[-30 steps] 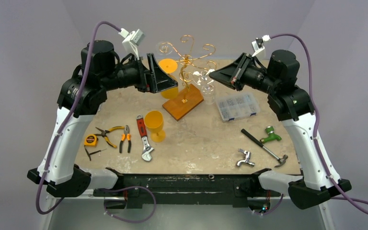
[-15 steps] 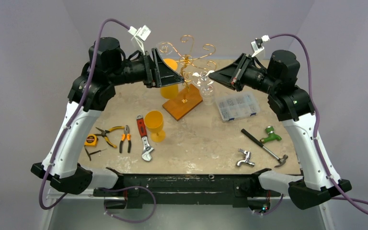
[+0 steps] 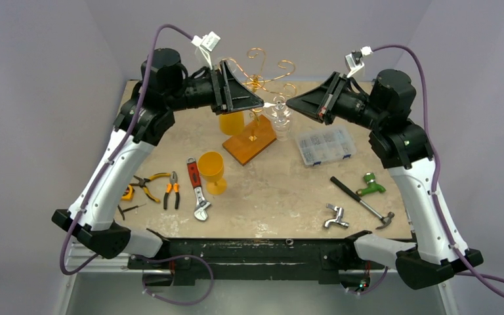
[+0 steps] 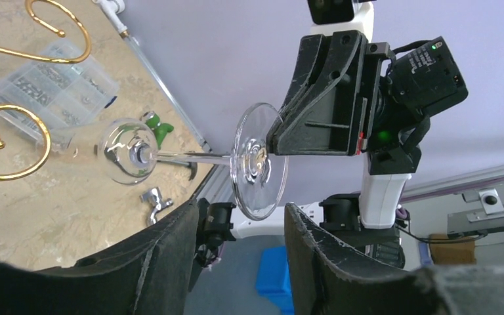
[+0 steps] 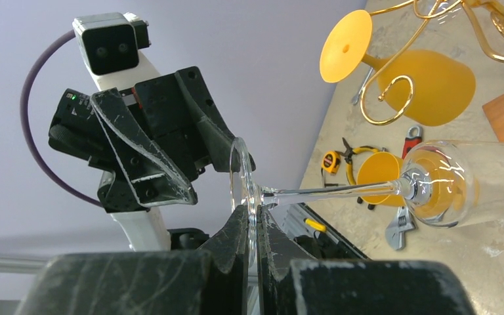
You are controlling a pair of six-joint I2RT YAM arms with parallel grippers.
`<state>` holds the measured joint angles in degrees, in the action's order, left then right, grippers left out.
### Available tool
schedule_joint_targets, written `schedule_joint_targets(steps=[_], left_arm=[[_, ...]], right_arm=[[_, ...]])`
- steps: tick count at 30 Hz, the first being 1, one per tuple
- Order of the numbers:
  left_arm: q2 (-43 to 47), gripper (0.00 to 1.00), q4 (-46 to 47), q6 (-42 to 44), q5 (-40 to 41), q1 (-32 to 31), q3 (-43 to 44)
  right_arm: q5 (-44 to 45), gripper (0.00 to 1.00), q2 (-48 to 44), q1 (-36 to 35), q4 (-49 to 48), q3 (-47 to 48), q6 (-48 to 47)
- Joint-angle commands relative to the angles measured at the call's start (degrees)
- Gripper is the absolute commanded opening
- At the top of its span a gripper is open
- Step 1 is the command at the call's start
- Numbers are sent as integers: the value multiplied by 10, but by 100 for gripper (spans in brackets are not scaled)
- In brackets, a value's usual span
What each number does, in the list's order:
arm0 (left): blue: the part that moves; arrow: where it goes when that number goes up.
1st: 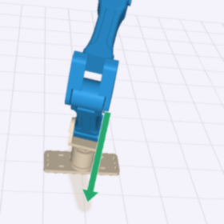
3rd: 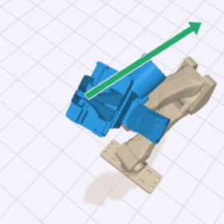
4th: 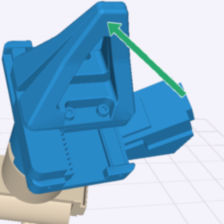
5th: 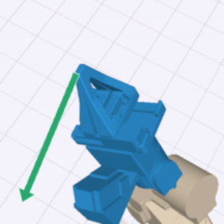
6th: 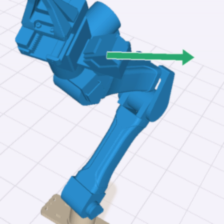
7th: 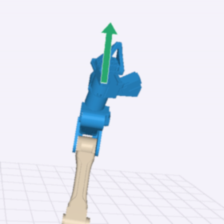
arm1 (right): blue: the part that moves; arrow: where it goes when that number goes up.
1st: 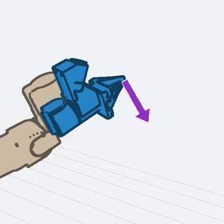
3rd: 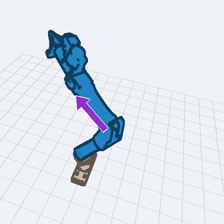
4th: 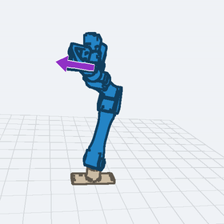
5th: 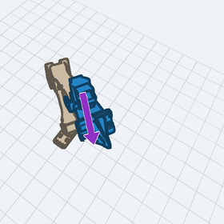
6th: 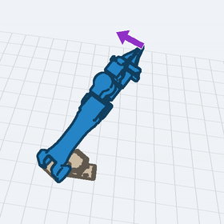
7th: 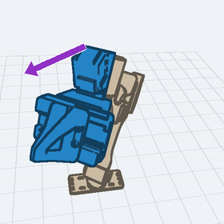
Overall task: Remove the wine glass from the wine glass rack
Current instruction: Place the wine glass at the center of the board.
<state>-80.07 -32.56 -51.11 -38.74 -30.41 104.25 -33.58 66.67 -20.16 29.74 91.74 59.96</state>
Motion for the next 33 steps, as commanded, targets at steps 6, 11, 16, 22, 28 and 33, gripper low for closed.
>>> schedule_joint_targets(steps=[6,11,16,22,28,33], left_arm=[[-7,43,53,-33,-13,-20,1],[-13,40,56,-35,-16,-25,3],[-20,37,61,-40,-19,-33,3],[-32,28,65,-43,-23,-41,15],[-33,21,67,-44,-21,-44,14],[-39,0,62,-51,-24,-44,19]], right_arm=[[-19,0,-13,3,-61,9,3],[-21,0,-11,3,-64,10,3],[-23,0,-10,3,-68,9,4],[-24,0,-9,3,-70,10,5],[-27,0,-10,3,-77,3,6],[-30,0,-9,3,-81,0,7]])
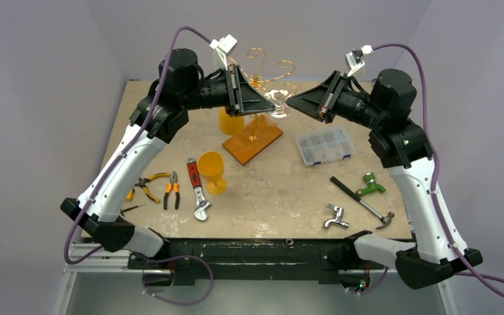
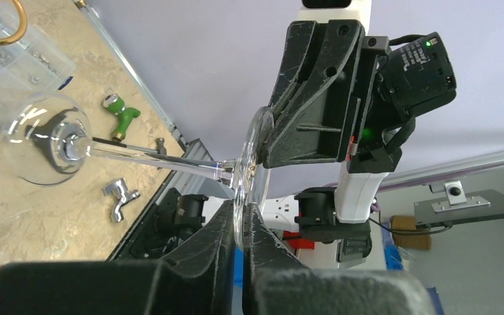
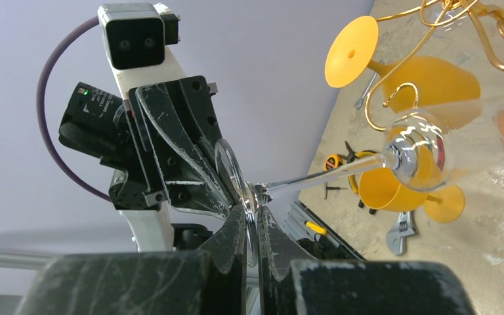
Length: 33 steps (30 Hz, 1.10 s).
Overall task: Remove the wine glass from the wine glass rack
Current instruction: Place the wine glass at the center of the board.
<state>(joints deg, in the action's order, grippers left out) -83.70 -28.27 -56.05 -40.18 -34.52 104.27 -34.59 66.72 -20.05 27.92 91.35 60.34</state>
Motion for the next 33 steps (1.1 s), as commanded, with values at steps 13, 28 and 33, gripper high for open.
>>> schedule_joint_targets(steps=[13,28,33], left_arm=[[-23,0,-22,-32,-43,-4,55],[-4,0,-41,-58,-70,-3,12],[6,0,-38,-61,-79,-3,-3]], right_arm=[[-12,0,-14,2,-21,15,-11],[-7,0,-33,2,31,-5,-25],[-4,5,-38,2,41,-6,-29]])
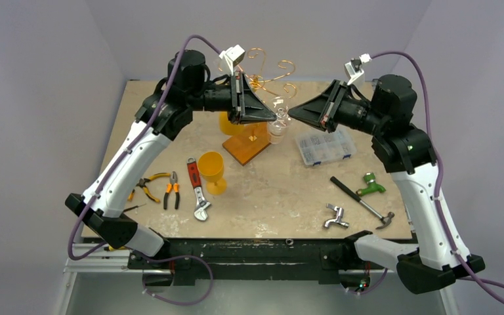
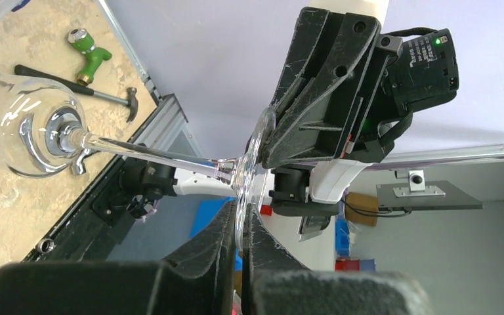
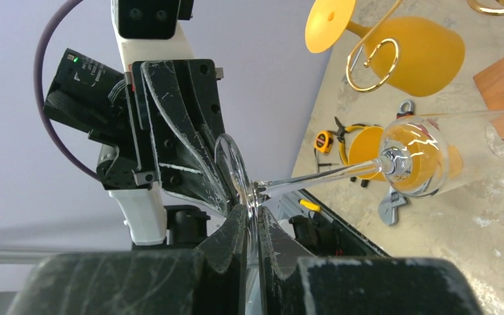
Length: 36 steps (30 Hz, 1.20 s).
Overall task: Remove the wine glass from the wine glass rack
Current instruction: Place the wine glass at the center of the board.
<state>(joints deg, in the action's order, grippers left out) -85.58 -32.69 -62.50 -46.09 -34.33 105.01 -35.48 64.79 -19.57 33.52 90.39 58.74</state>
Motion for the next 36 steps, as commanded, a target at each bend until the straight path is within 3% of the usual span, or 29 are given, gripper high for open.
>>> schedule_joint_targets(steps=[1,13,20,27,36], left_arm=[[26,0,9,1,-23,-5,-12],[32,0,14,-5,-40,-5,-34],[30,0,8,7,-54,-5,-36],[44,0,34,54,-66,-9,-49],[45,0,61,105,-62,-26,-31]], right_arm=[[4,6,-19,-3,-13,2,-13],[27,23,-36,-3,12,-5,-19],[80,40,-51,-3,46,-4,-15],[194,44,-88,-2,78,-2,45],[280,50,-134,-3,106,-37,136]])
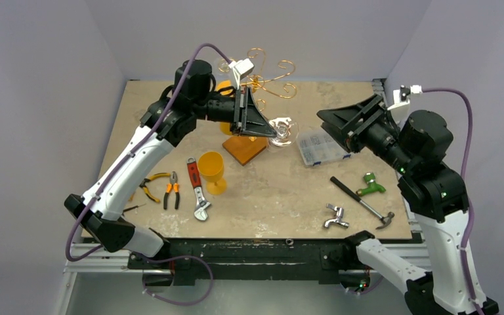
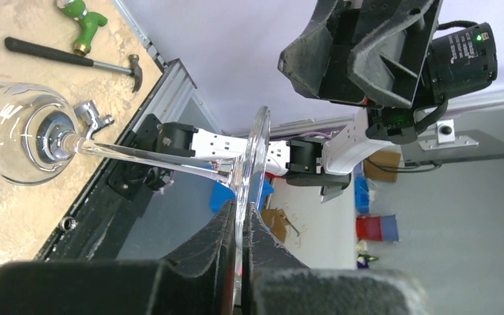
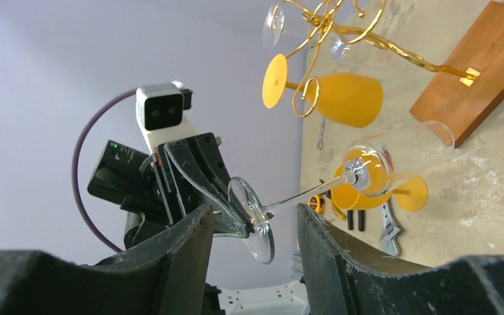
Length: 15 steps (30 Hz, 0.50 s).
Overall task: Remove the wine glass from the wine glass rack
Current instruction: Place the wine glass at the center of the board.
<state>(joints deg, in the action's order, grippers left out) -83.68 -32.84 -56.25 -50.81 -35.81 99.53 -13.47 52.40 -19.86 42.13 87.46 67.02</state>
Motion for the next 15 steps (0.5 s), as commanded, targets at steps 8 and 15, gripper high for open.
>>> schedule_joint_targets(steps=[8,15], left_arm=[[23,0,114,40,-30,-18,27],[14,0,184,30,-42,-29,33]], right_arm=[[53,61,-19,1,41,-22,117],[25,64,-35,1,10,-66,170]])
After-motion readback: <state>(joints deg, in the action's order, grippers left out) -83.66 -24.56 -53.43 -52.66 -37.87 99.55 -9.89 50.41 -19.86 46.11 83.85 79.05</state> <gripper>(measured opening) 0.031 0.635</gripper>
